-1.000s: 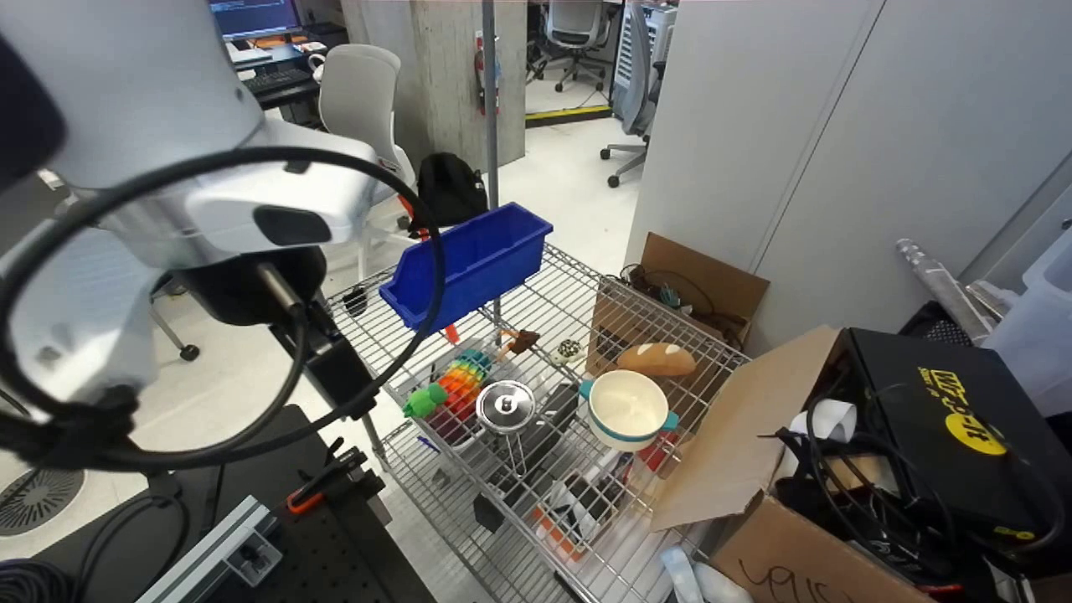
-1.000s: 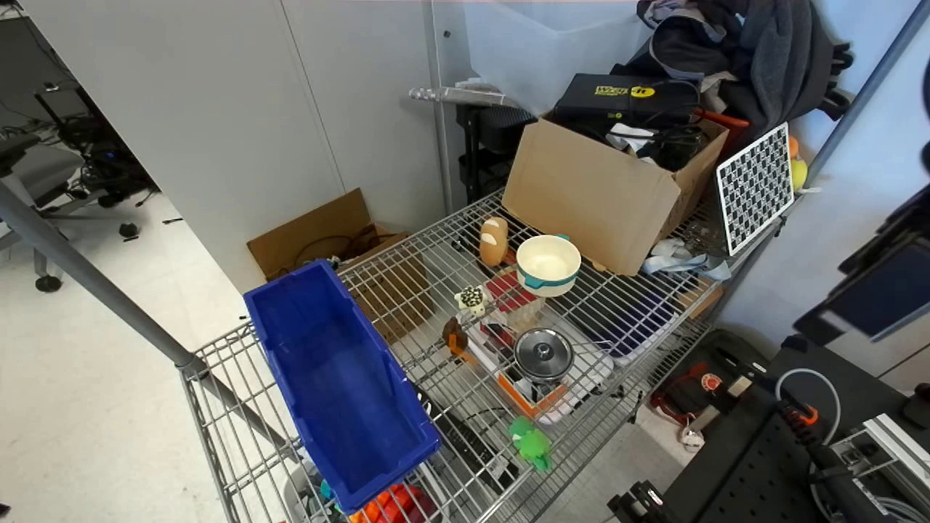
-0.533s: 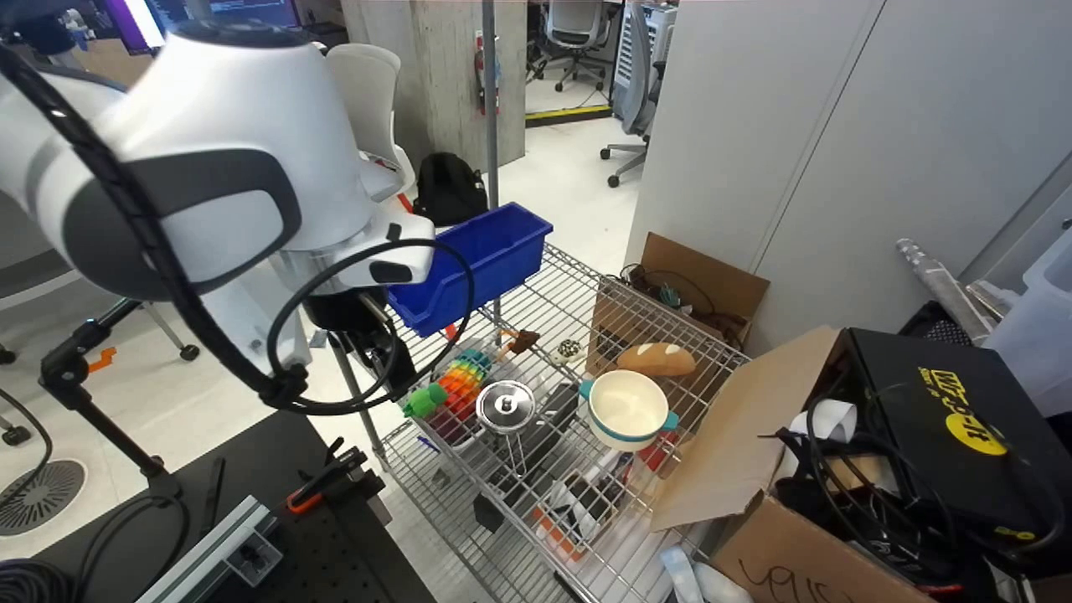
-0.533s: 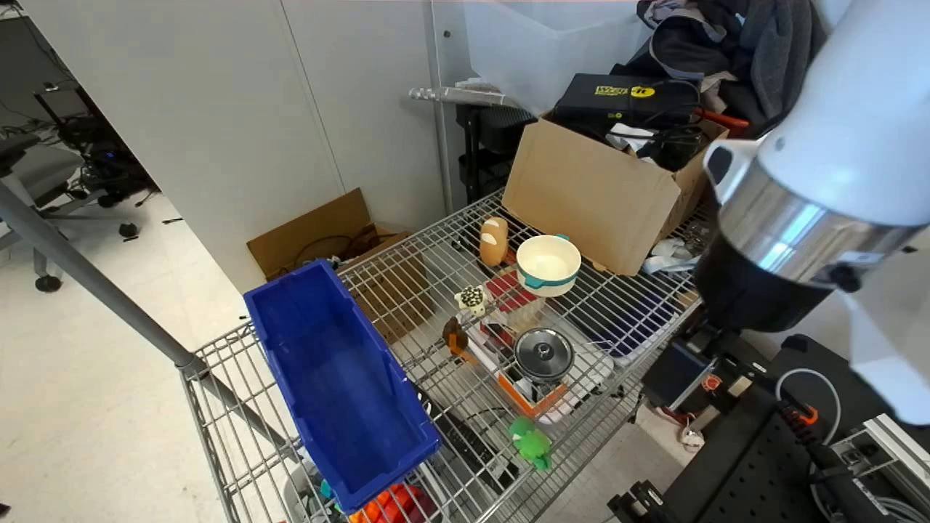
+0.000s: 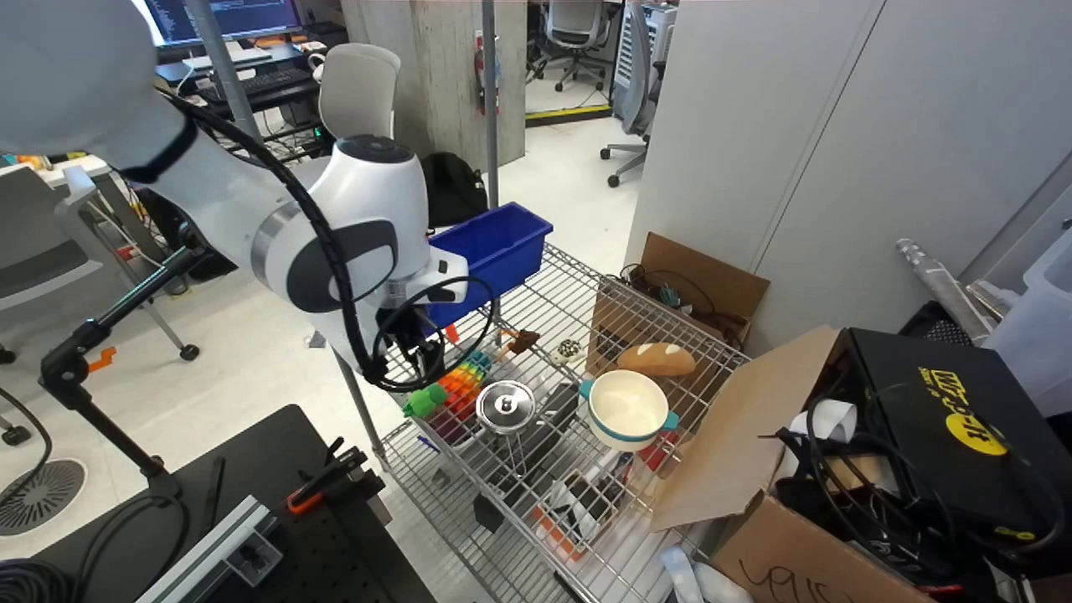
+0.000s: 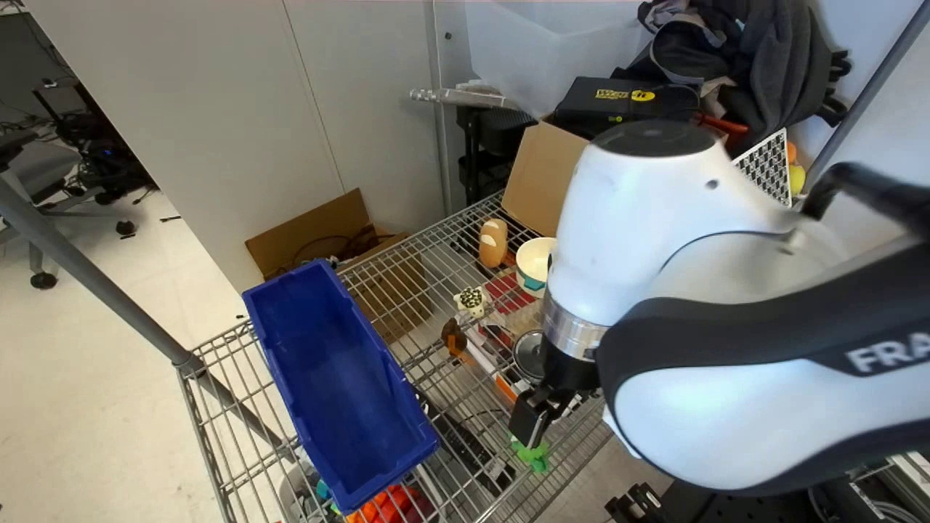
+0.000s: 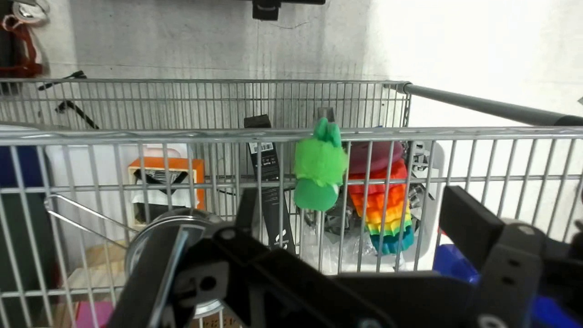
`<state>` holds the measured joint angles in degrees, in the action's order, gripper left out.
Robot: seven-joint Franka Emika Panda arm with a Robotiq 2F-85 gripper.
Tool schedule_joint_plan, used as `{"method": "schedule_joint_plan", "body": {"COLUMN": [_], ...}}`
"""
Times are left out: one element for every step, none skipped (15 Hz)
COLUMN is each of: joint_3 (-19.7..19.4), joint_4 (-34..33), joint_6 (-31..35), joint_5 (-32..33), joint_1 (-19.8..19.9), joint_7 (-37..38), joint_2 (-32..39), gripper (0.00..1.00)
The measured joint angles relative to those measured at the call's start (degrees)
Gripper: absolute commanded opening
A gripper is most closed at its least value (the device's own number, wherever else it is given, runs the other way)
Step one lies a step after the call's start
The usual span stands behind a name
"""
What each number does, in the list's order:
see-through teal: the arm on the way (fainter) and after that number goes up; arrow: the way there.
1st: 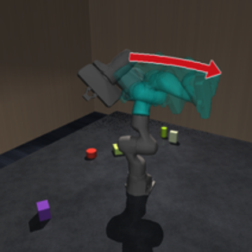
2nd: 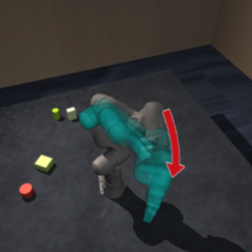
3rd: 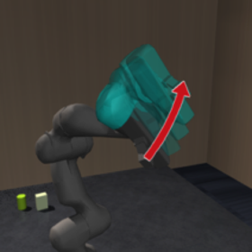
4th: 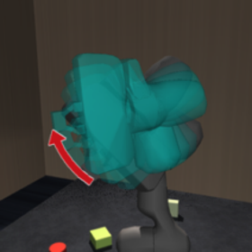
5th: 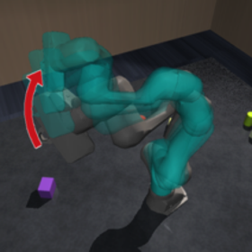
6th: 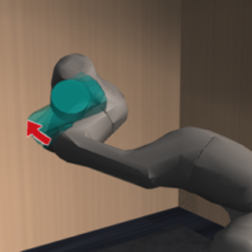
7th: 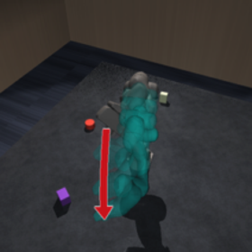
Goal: Move the green object to the right
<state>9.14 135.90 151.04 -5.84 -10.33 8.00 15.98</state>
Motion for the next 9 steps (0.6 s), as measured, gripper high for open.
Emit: {"method": "schedule_joint_plan", "body": {"joint_3": [-0.11, -0.37, -0.8, -1.53, -2.29, -2.92, -3.46, -3.87, -4.16], "joint_4": [-2.2, -4.37, -6.32, -8.27, -9.92, -11.42, -12.89, -14.15, -15.3], "joint_6": [0.73, 1.15, 1.22, 1.22, 1.21, 1.2, 1.17, 1.13, 1.07], "joint_5": [0.45, 1.19, 2.08, 3.1, 3.96, 4.61, 4.97, 5.25, 5.42], "joint_1": [-0.29, -0.63, -1.01, -1.61, -2.19, -2.72, -3.22, -3.64, -4.03], "joint_7": [0.36, 0.86, 1.39, 2.0, 2.52, 2.98, 3.34, 3.61, 3.85], "joint_2": [3.17, 6.27, 8.97, 11.65, 13.94, 15.95, 17.86, 19.41, 20.76], "gripper": [1.0, 1.0, 1.0, 1.0, 1.0, 1.0, 0.94, 0.74, 0.67]}}
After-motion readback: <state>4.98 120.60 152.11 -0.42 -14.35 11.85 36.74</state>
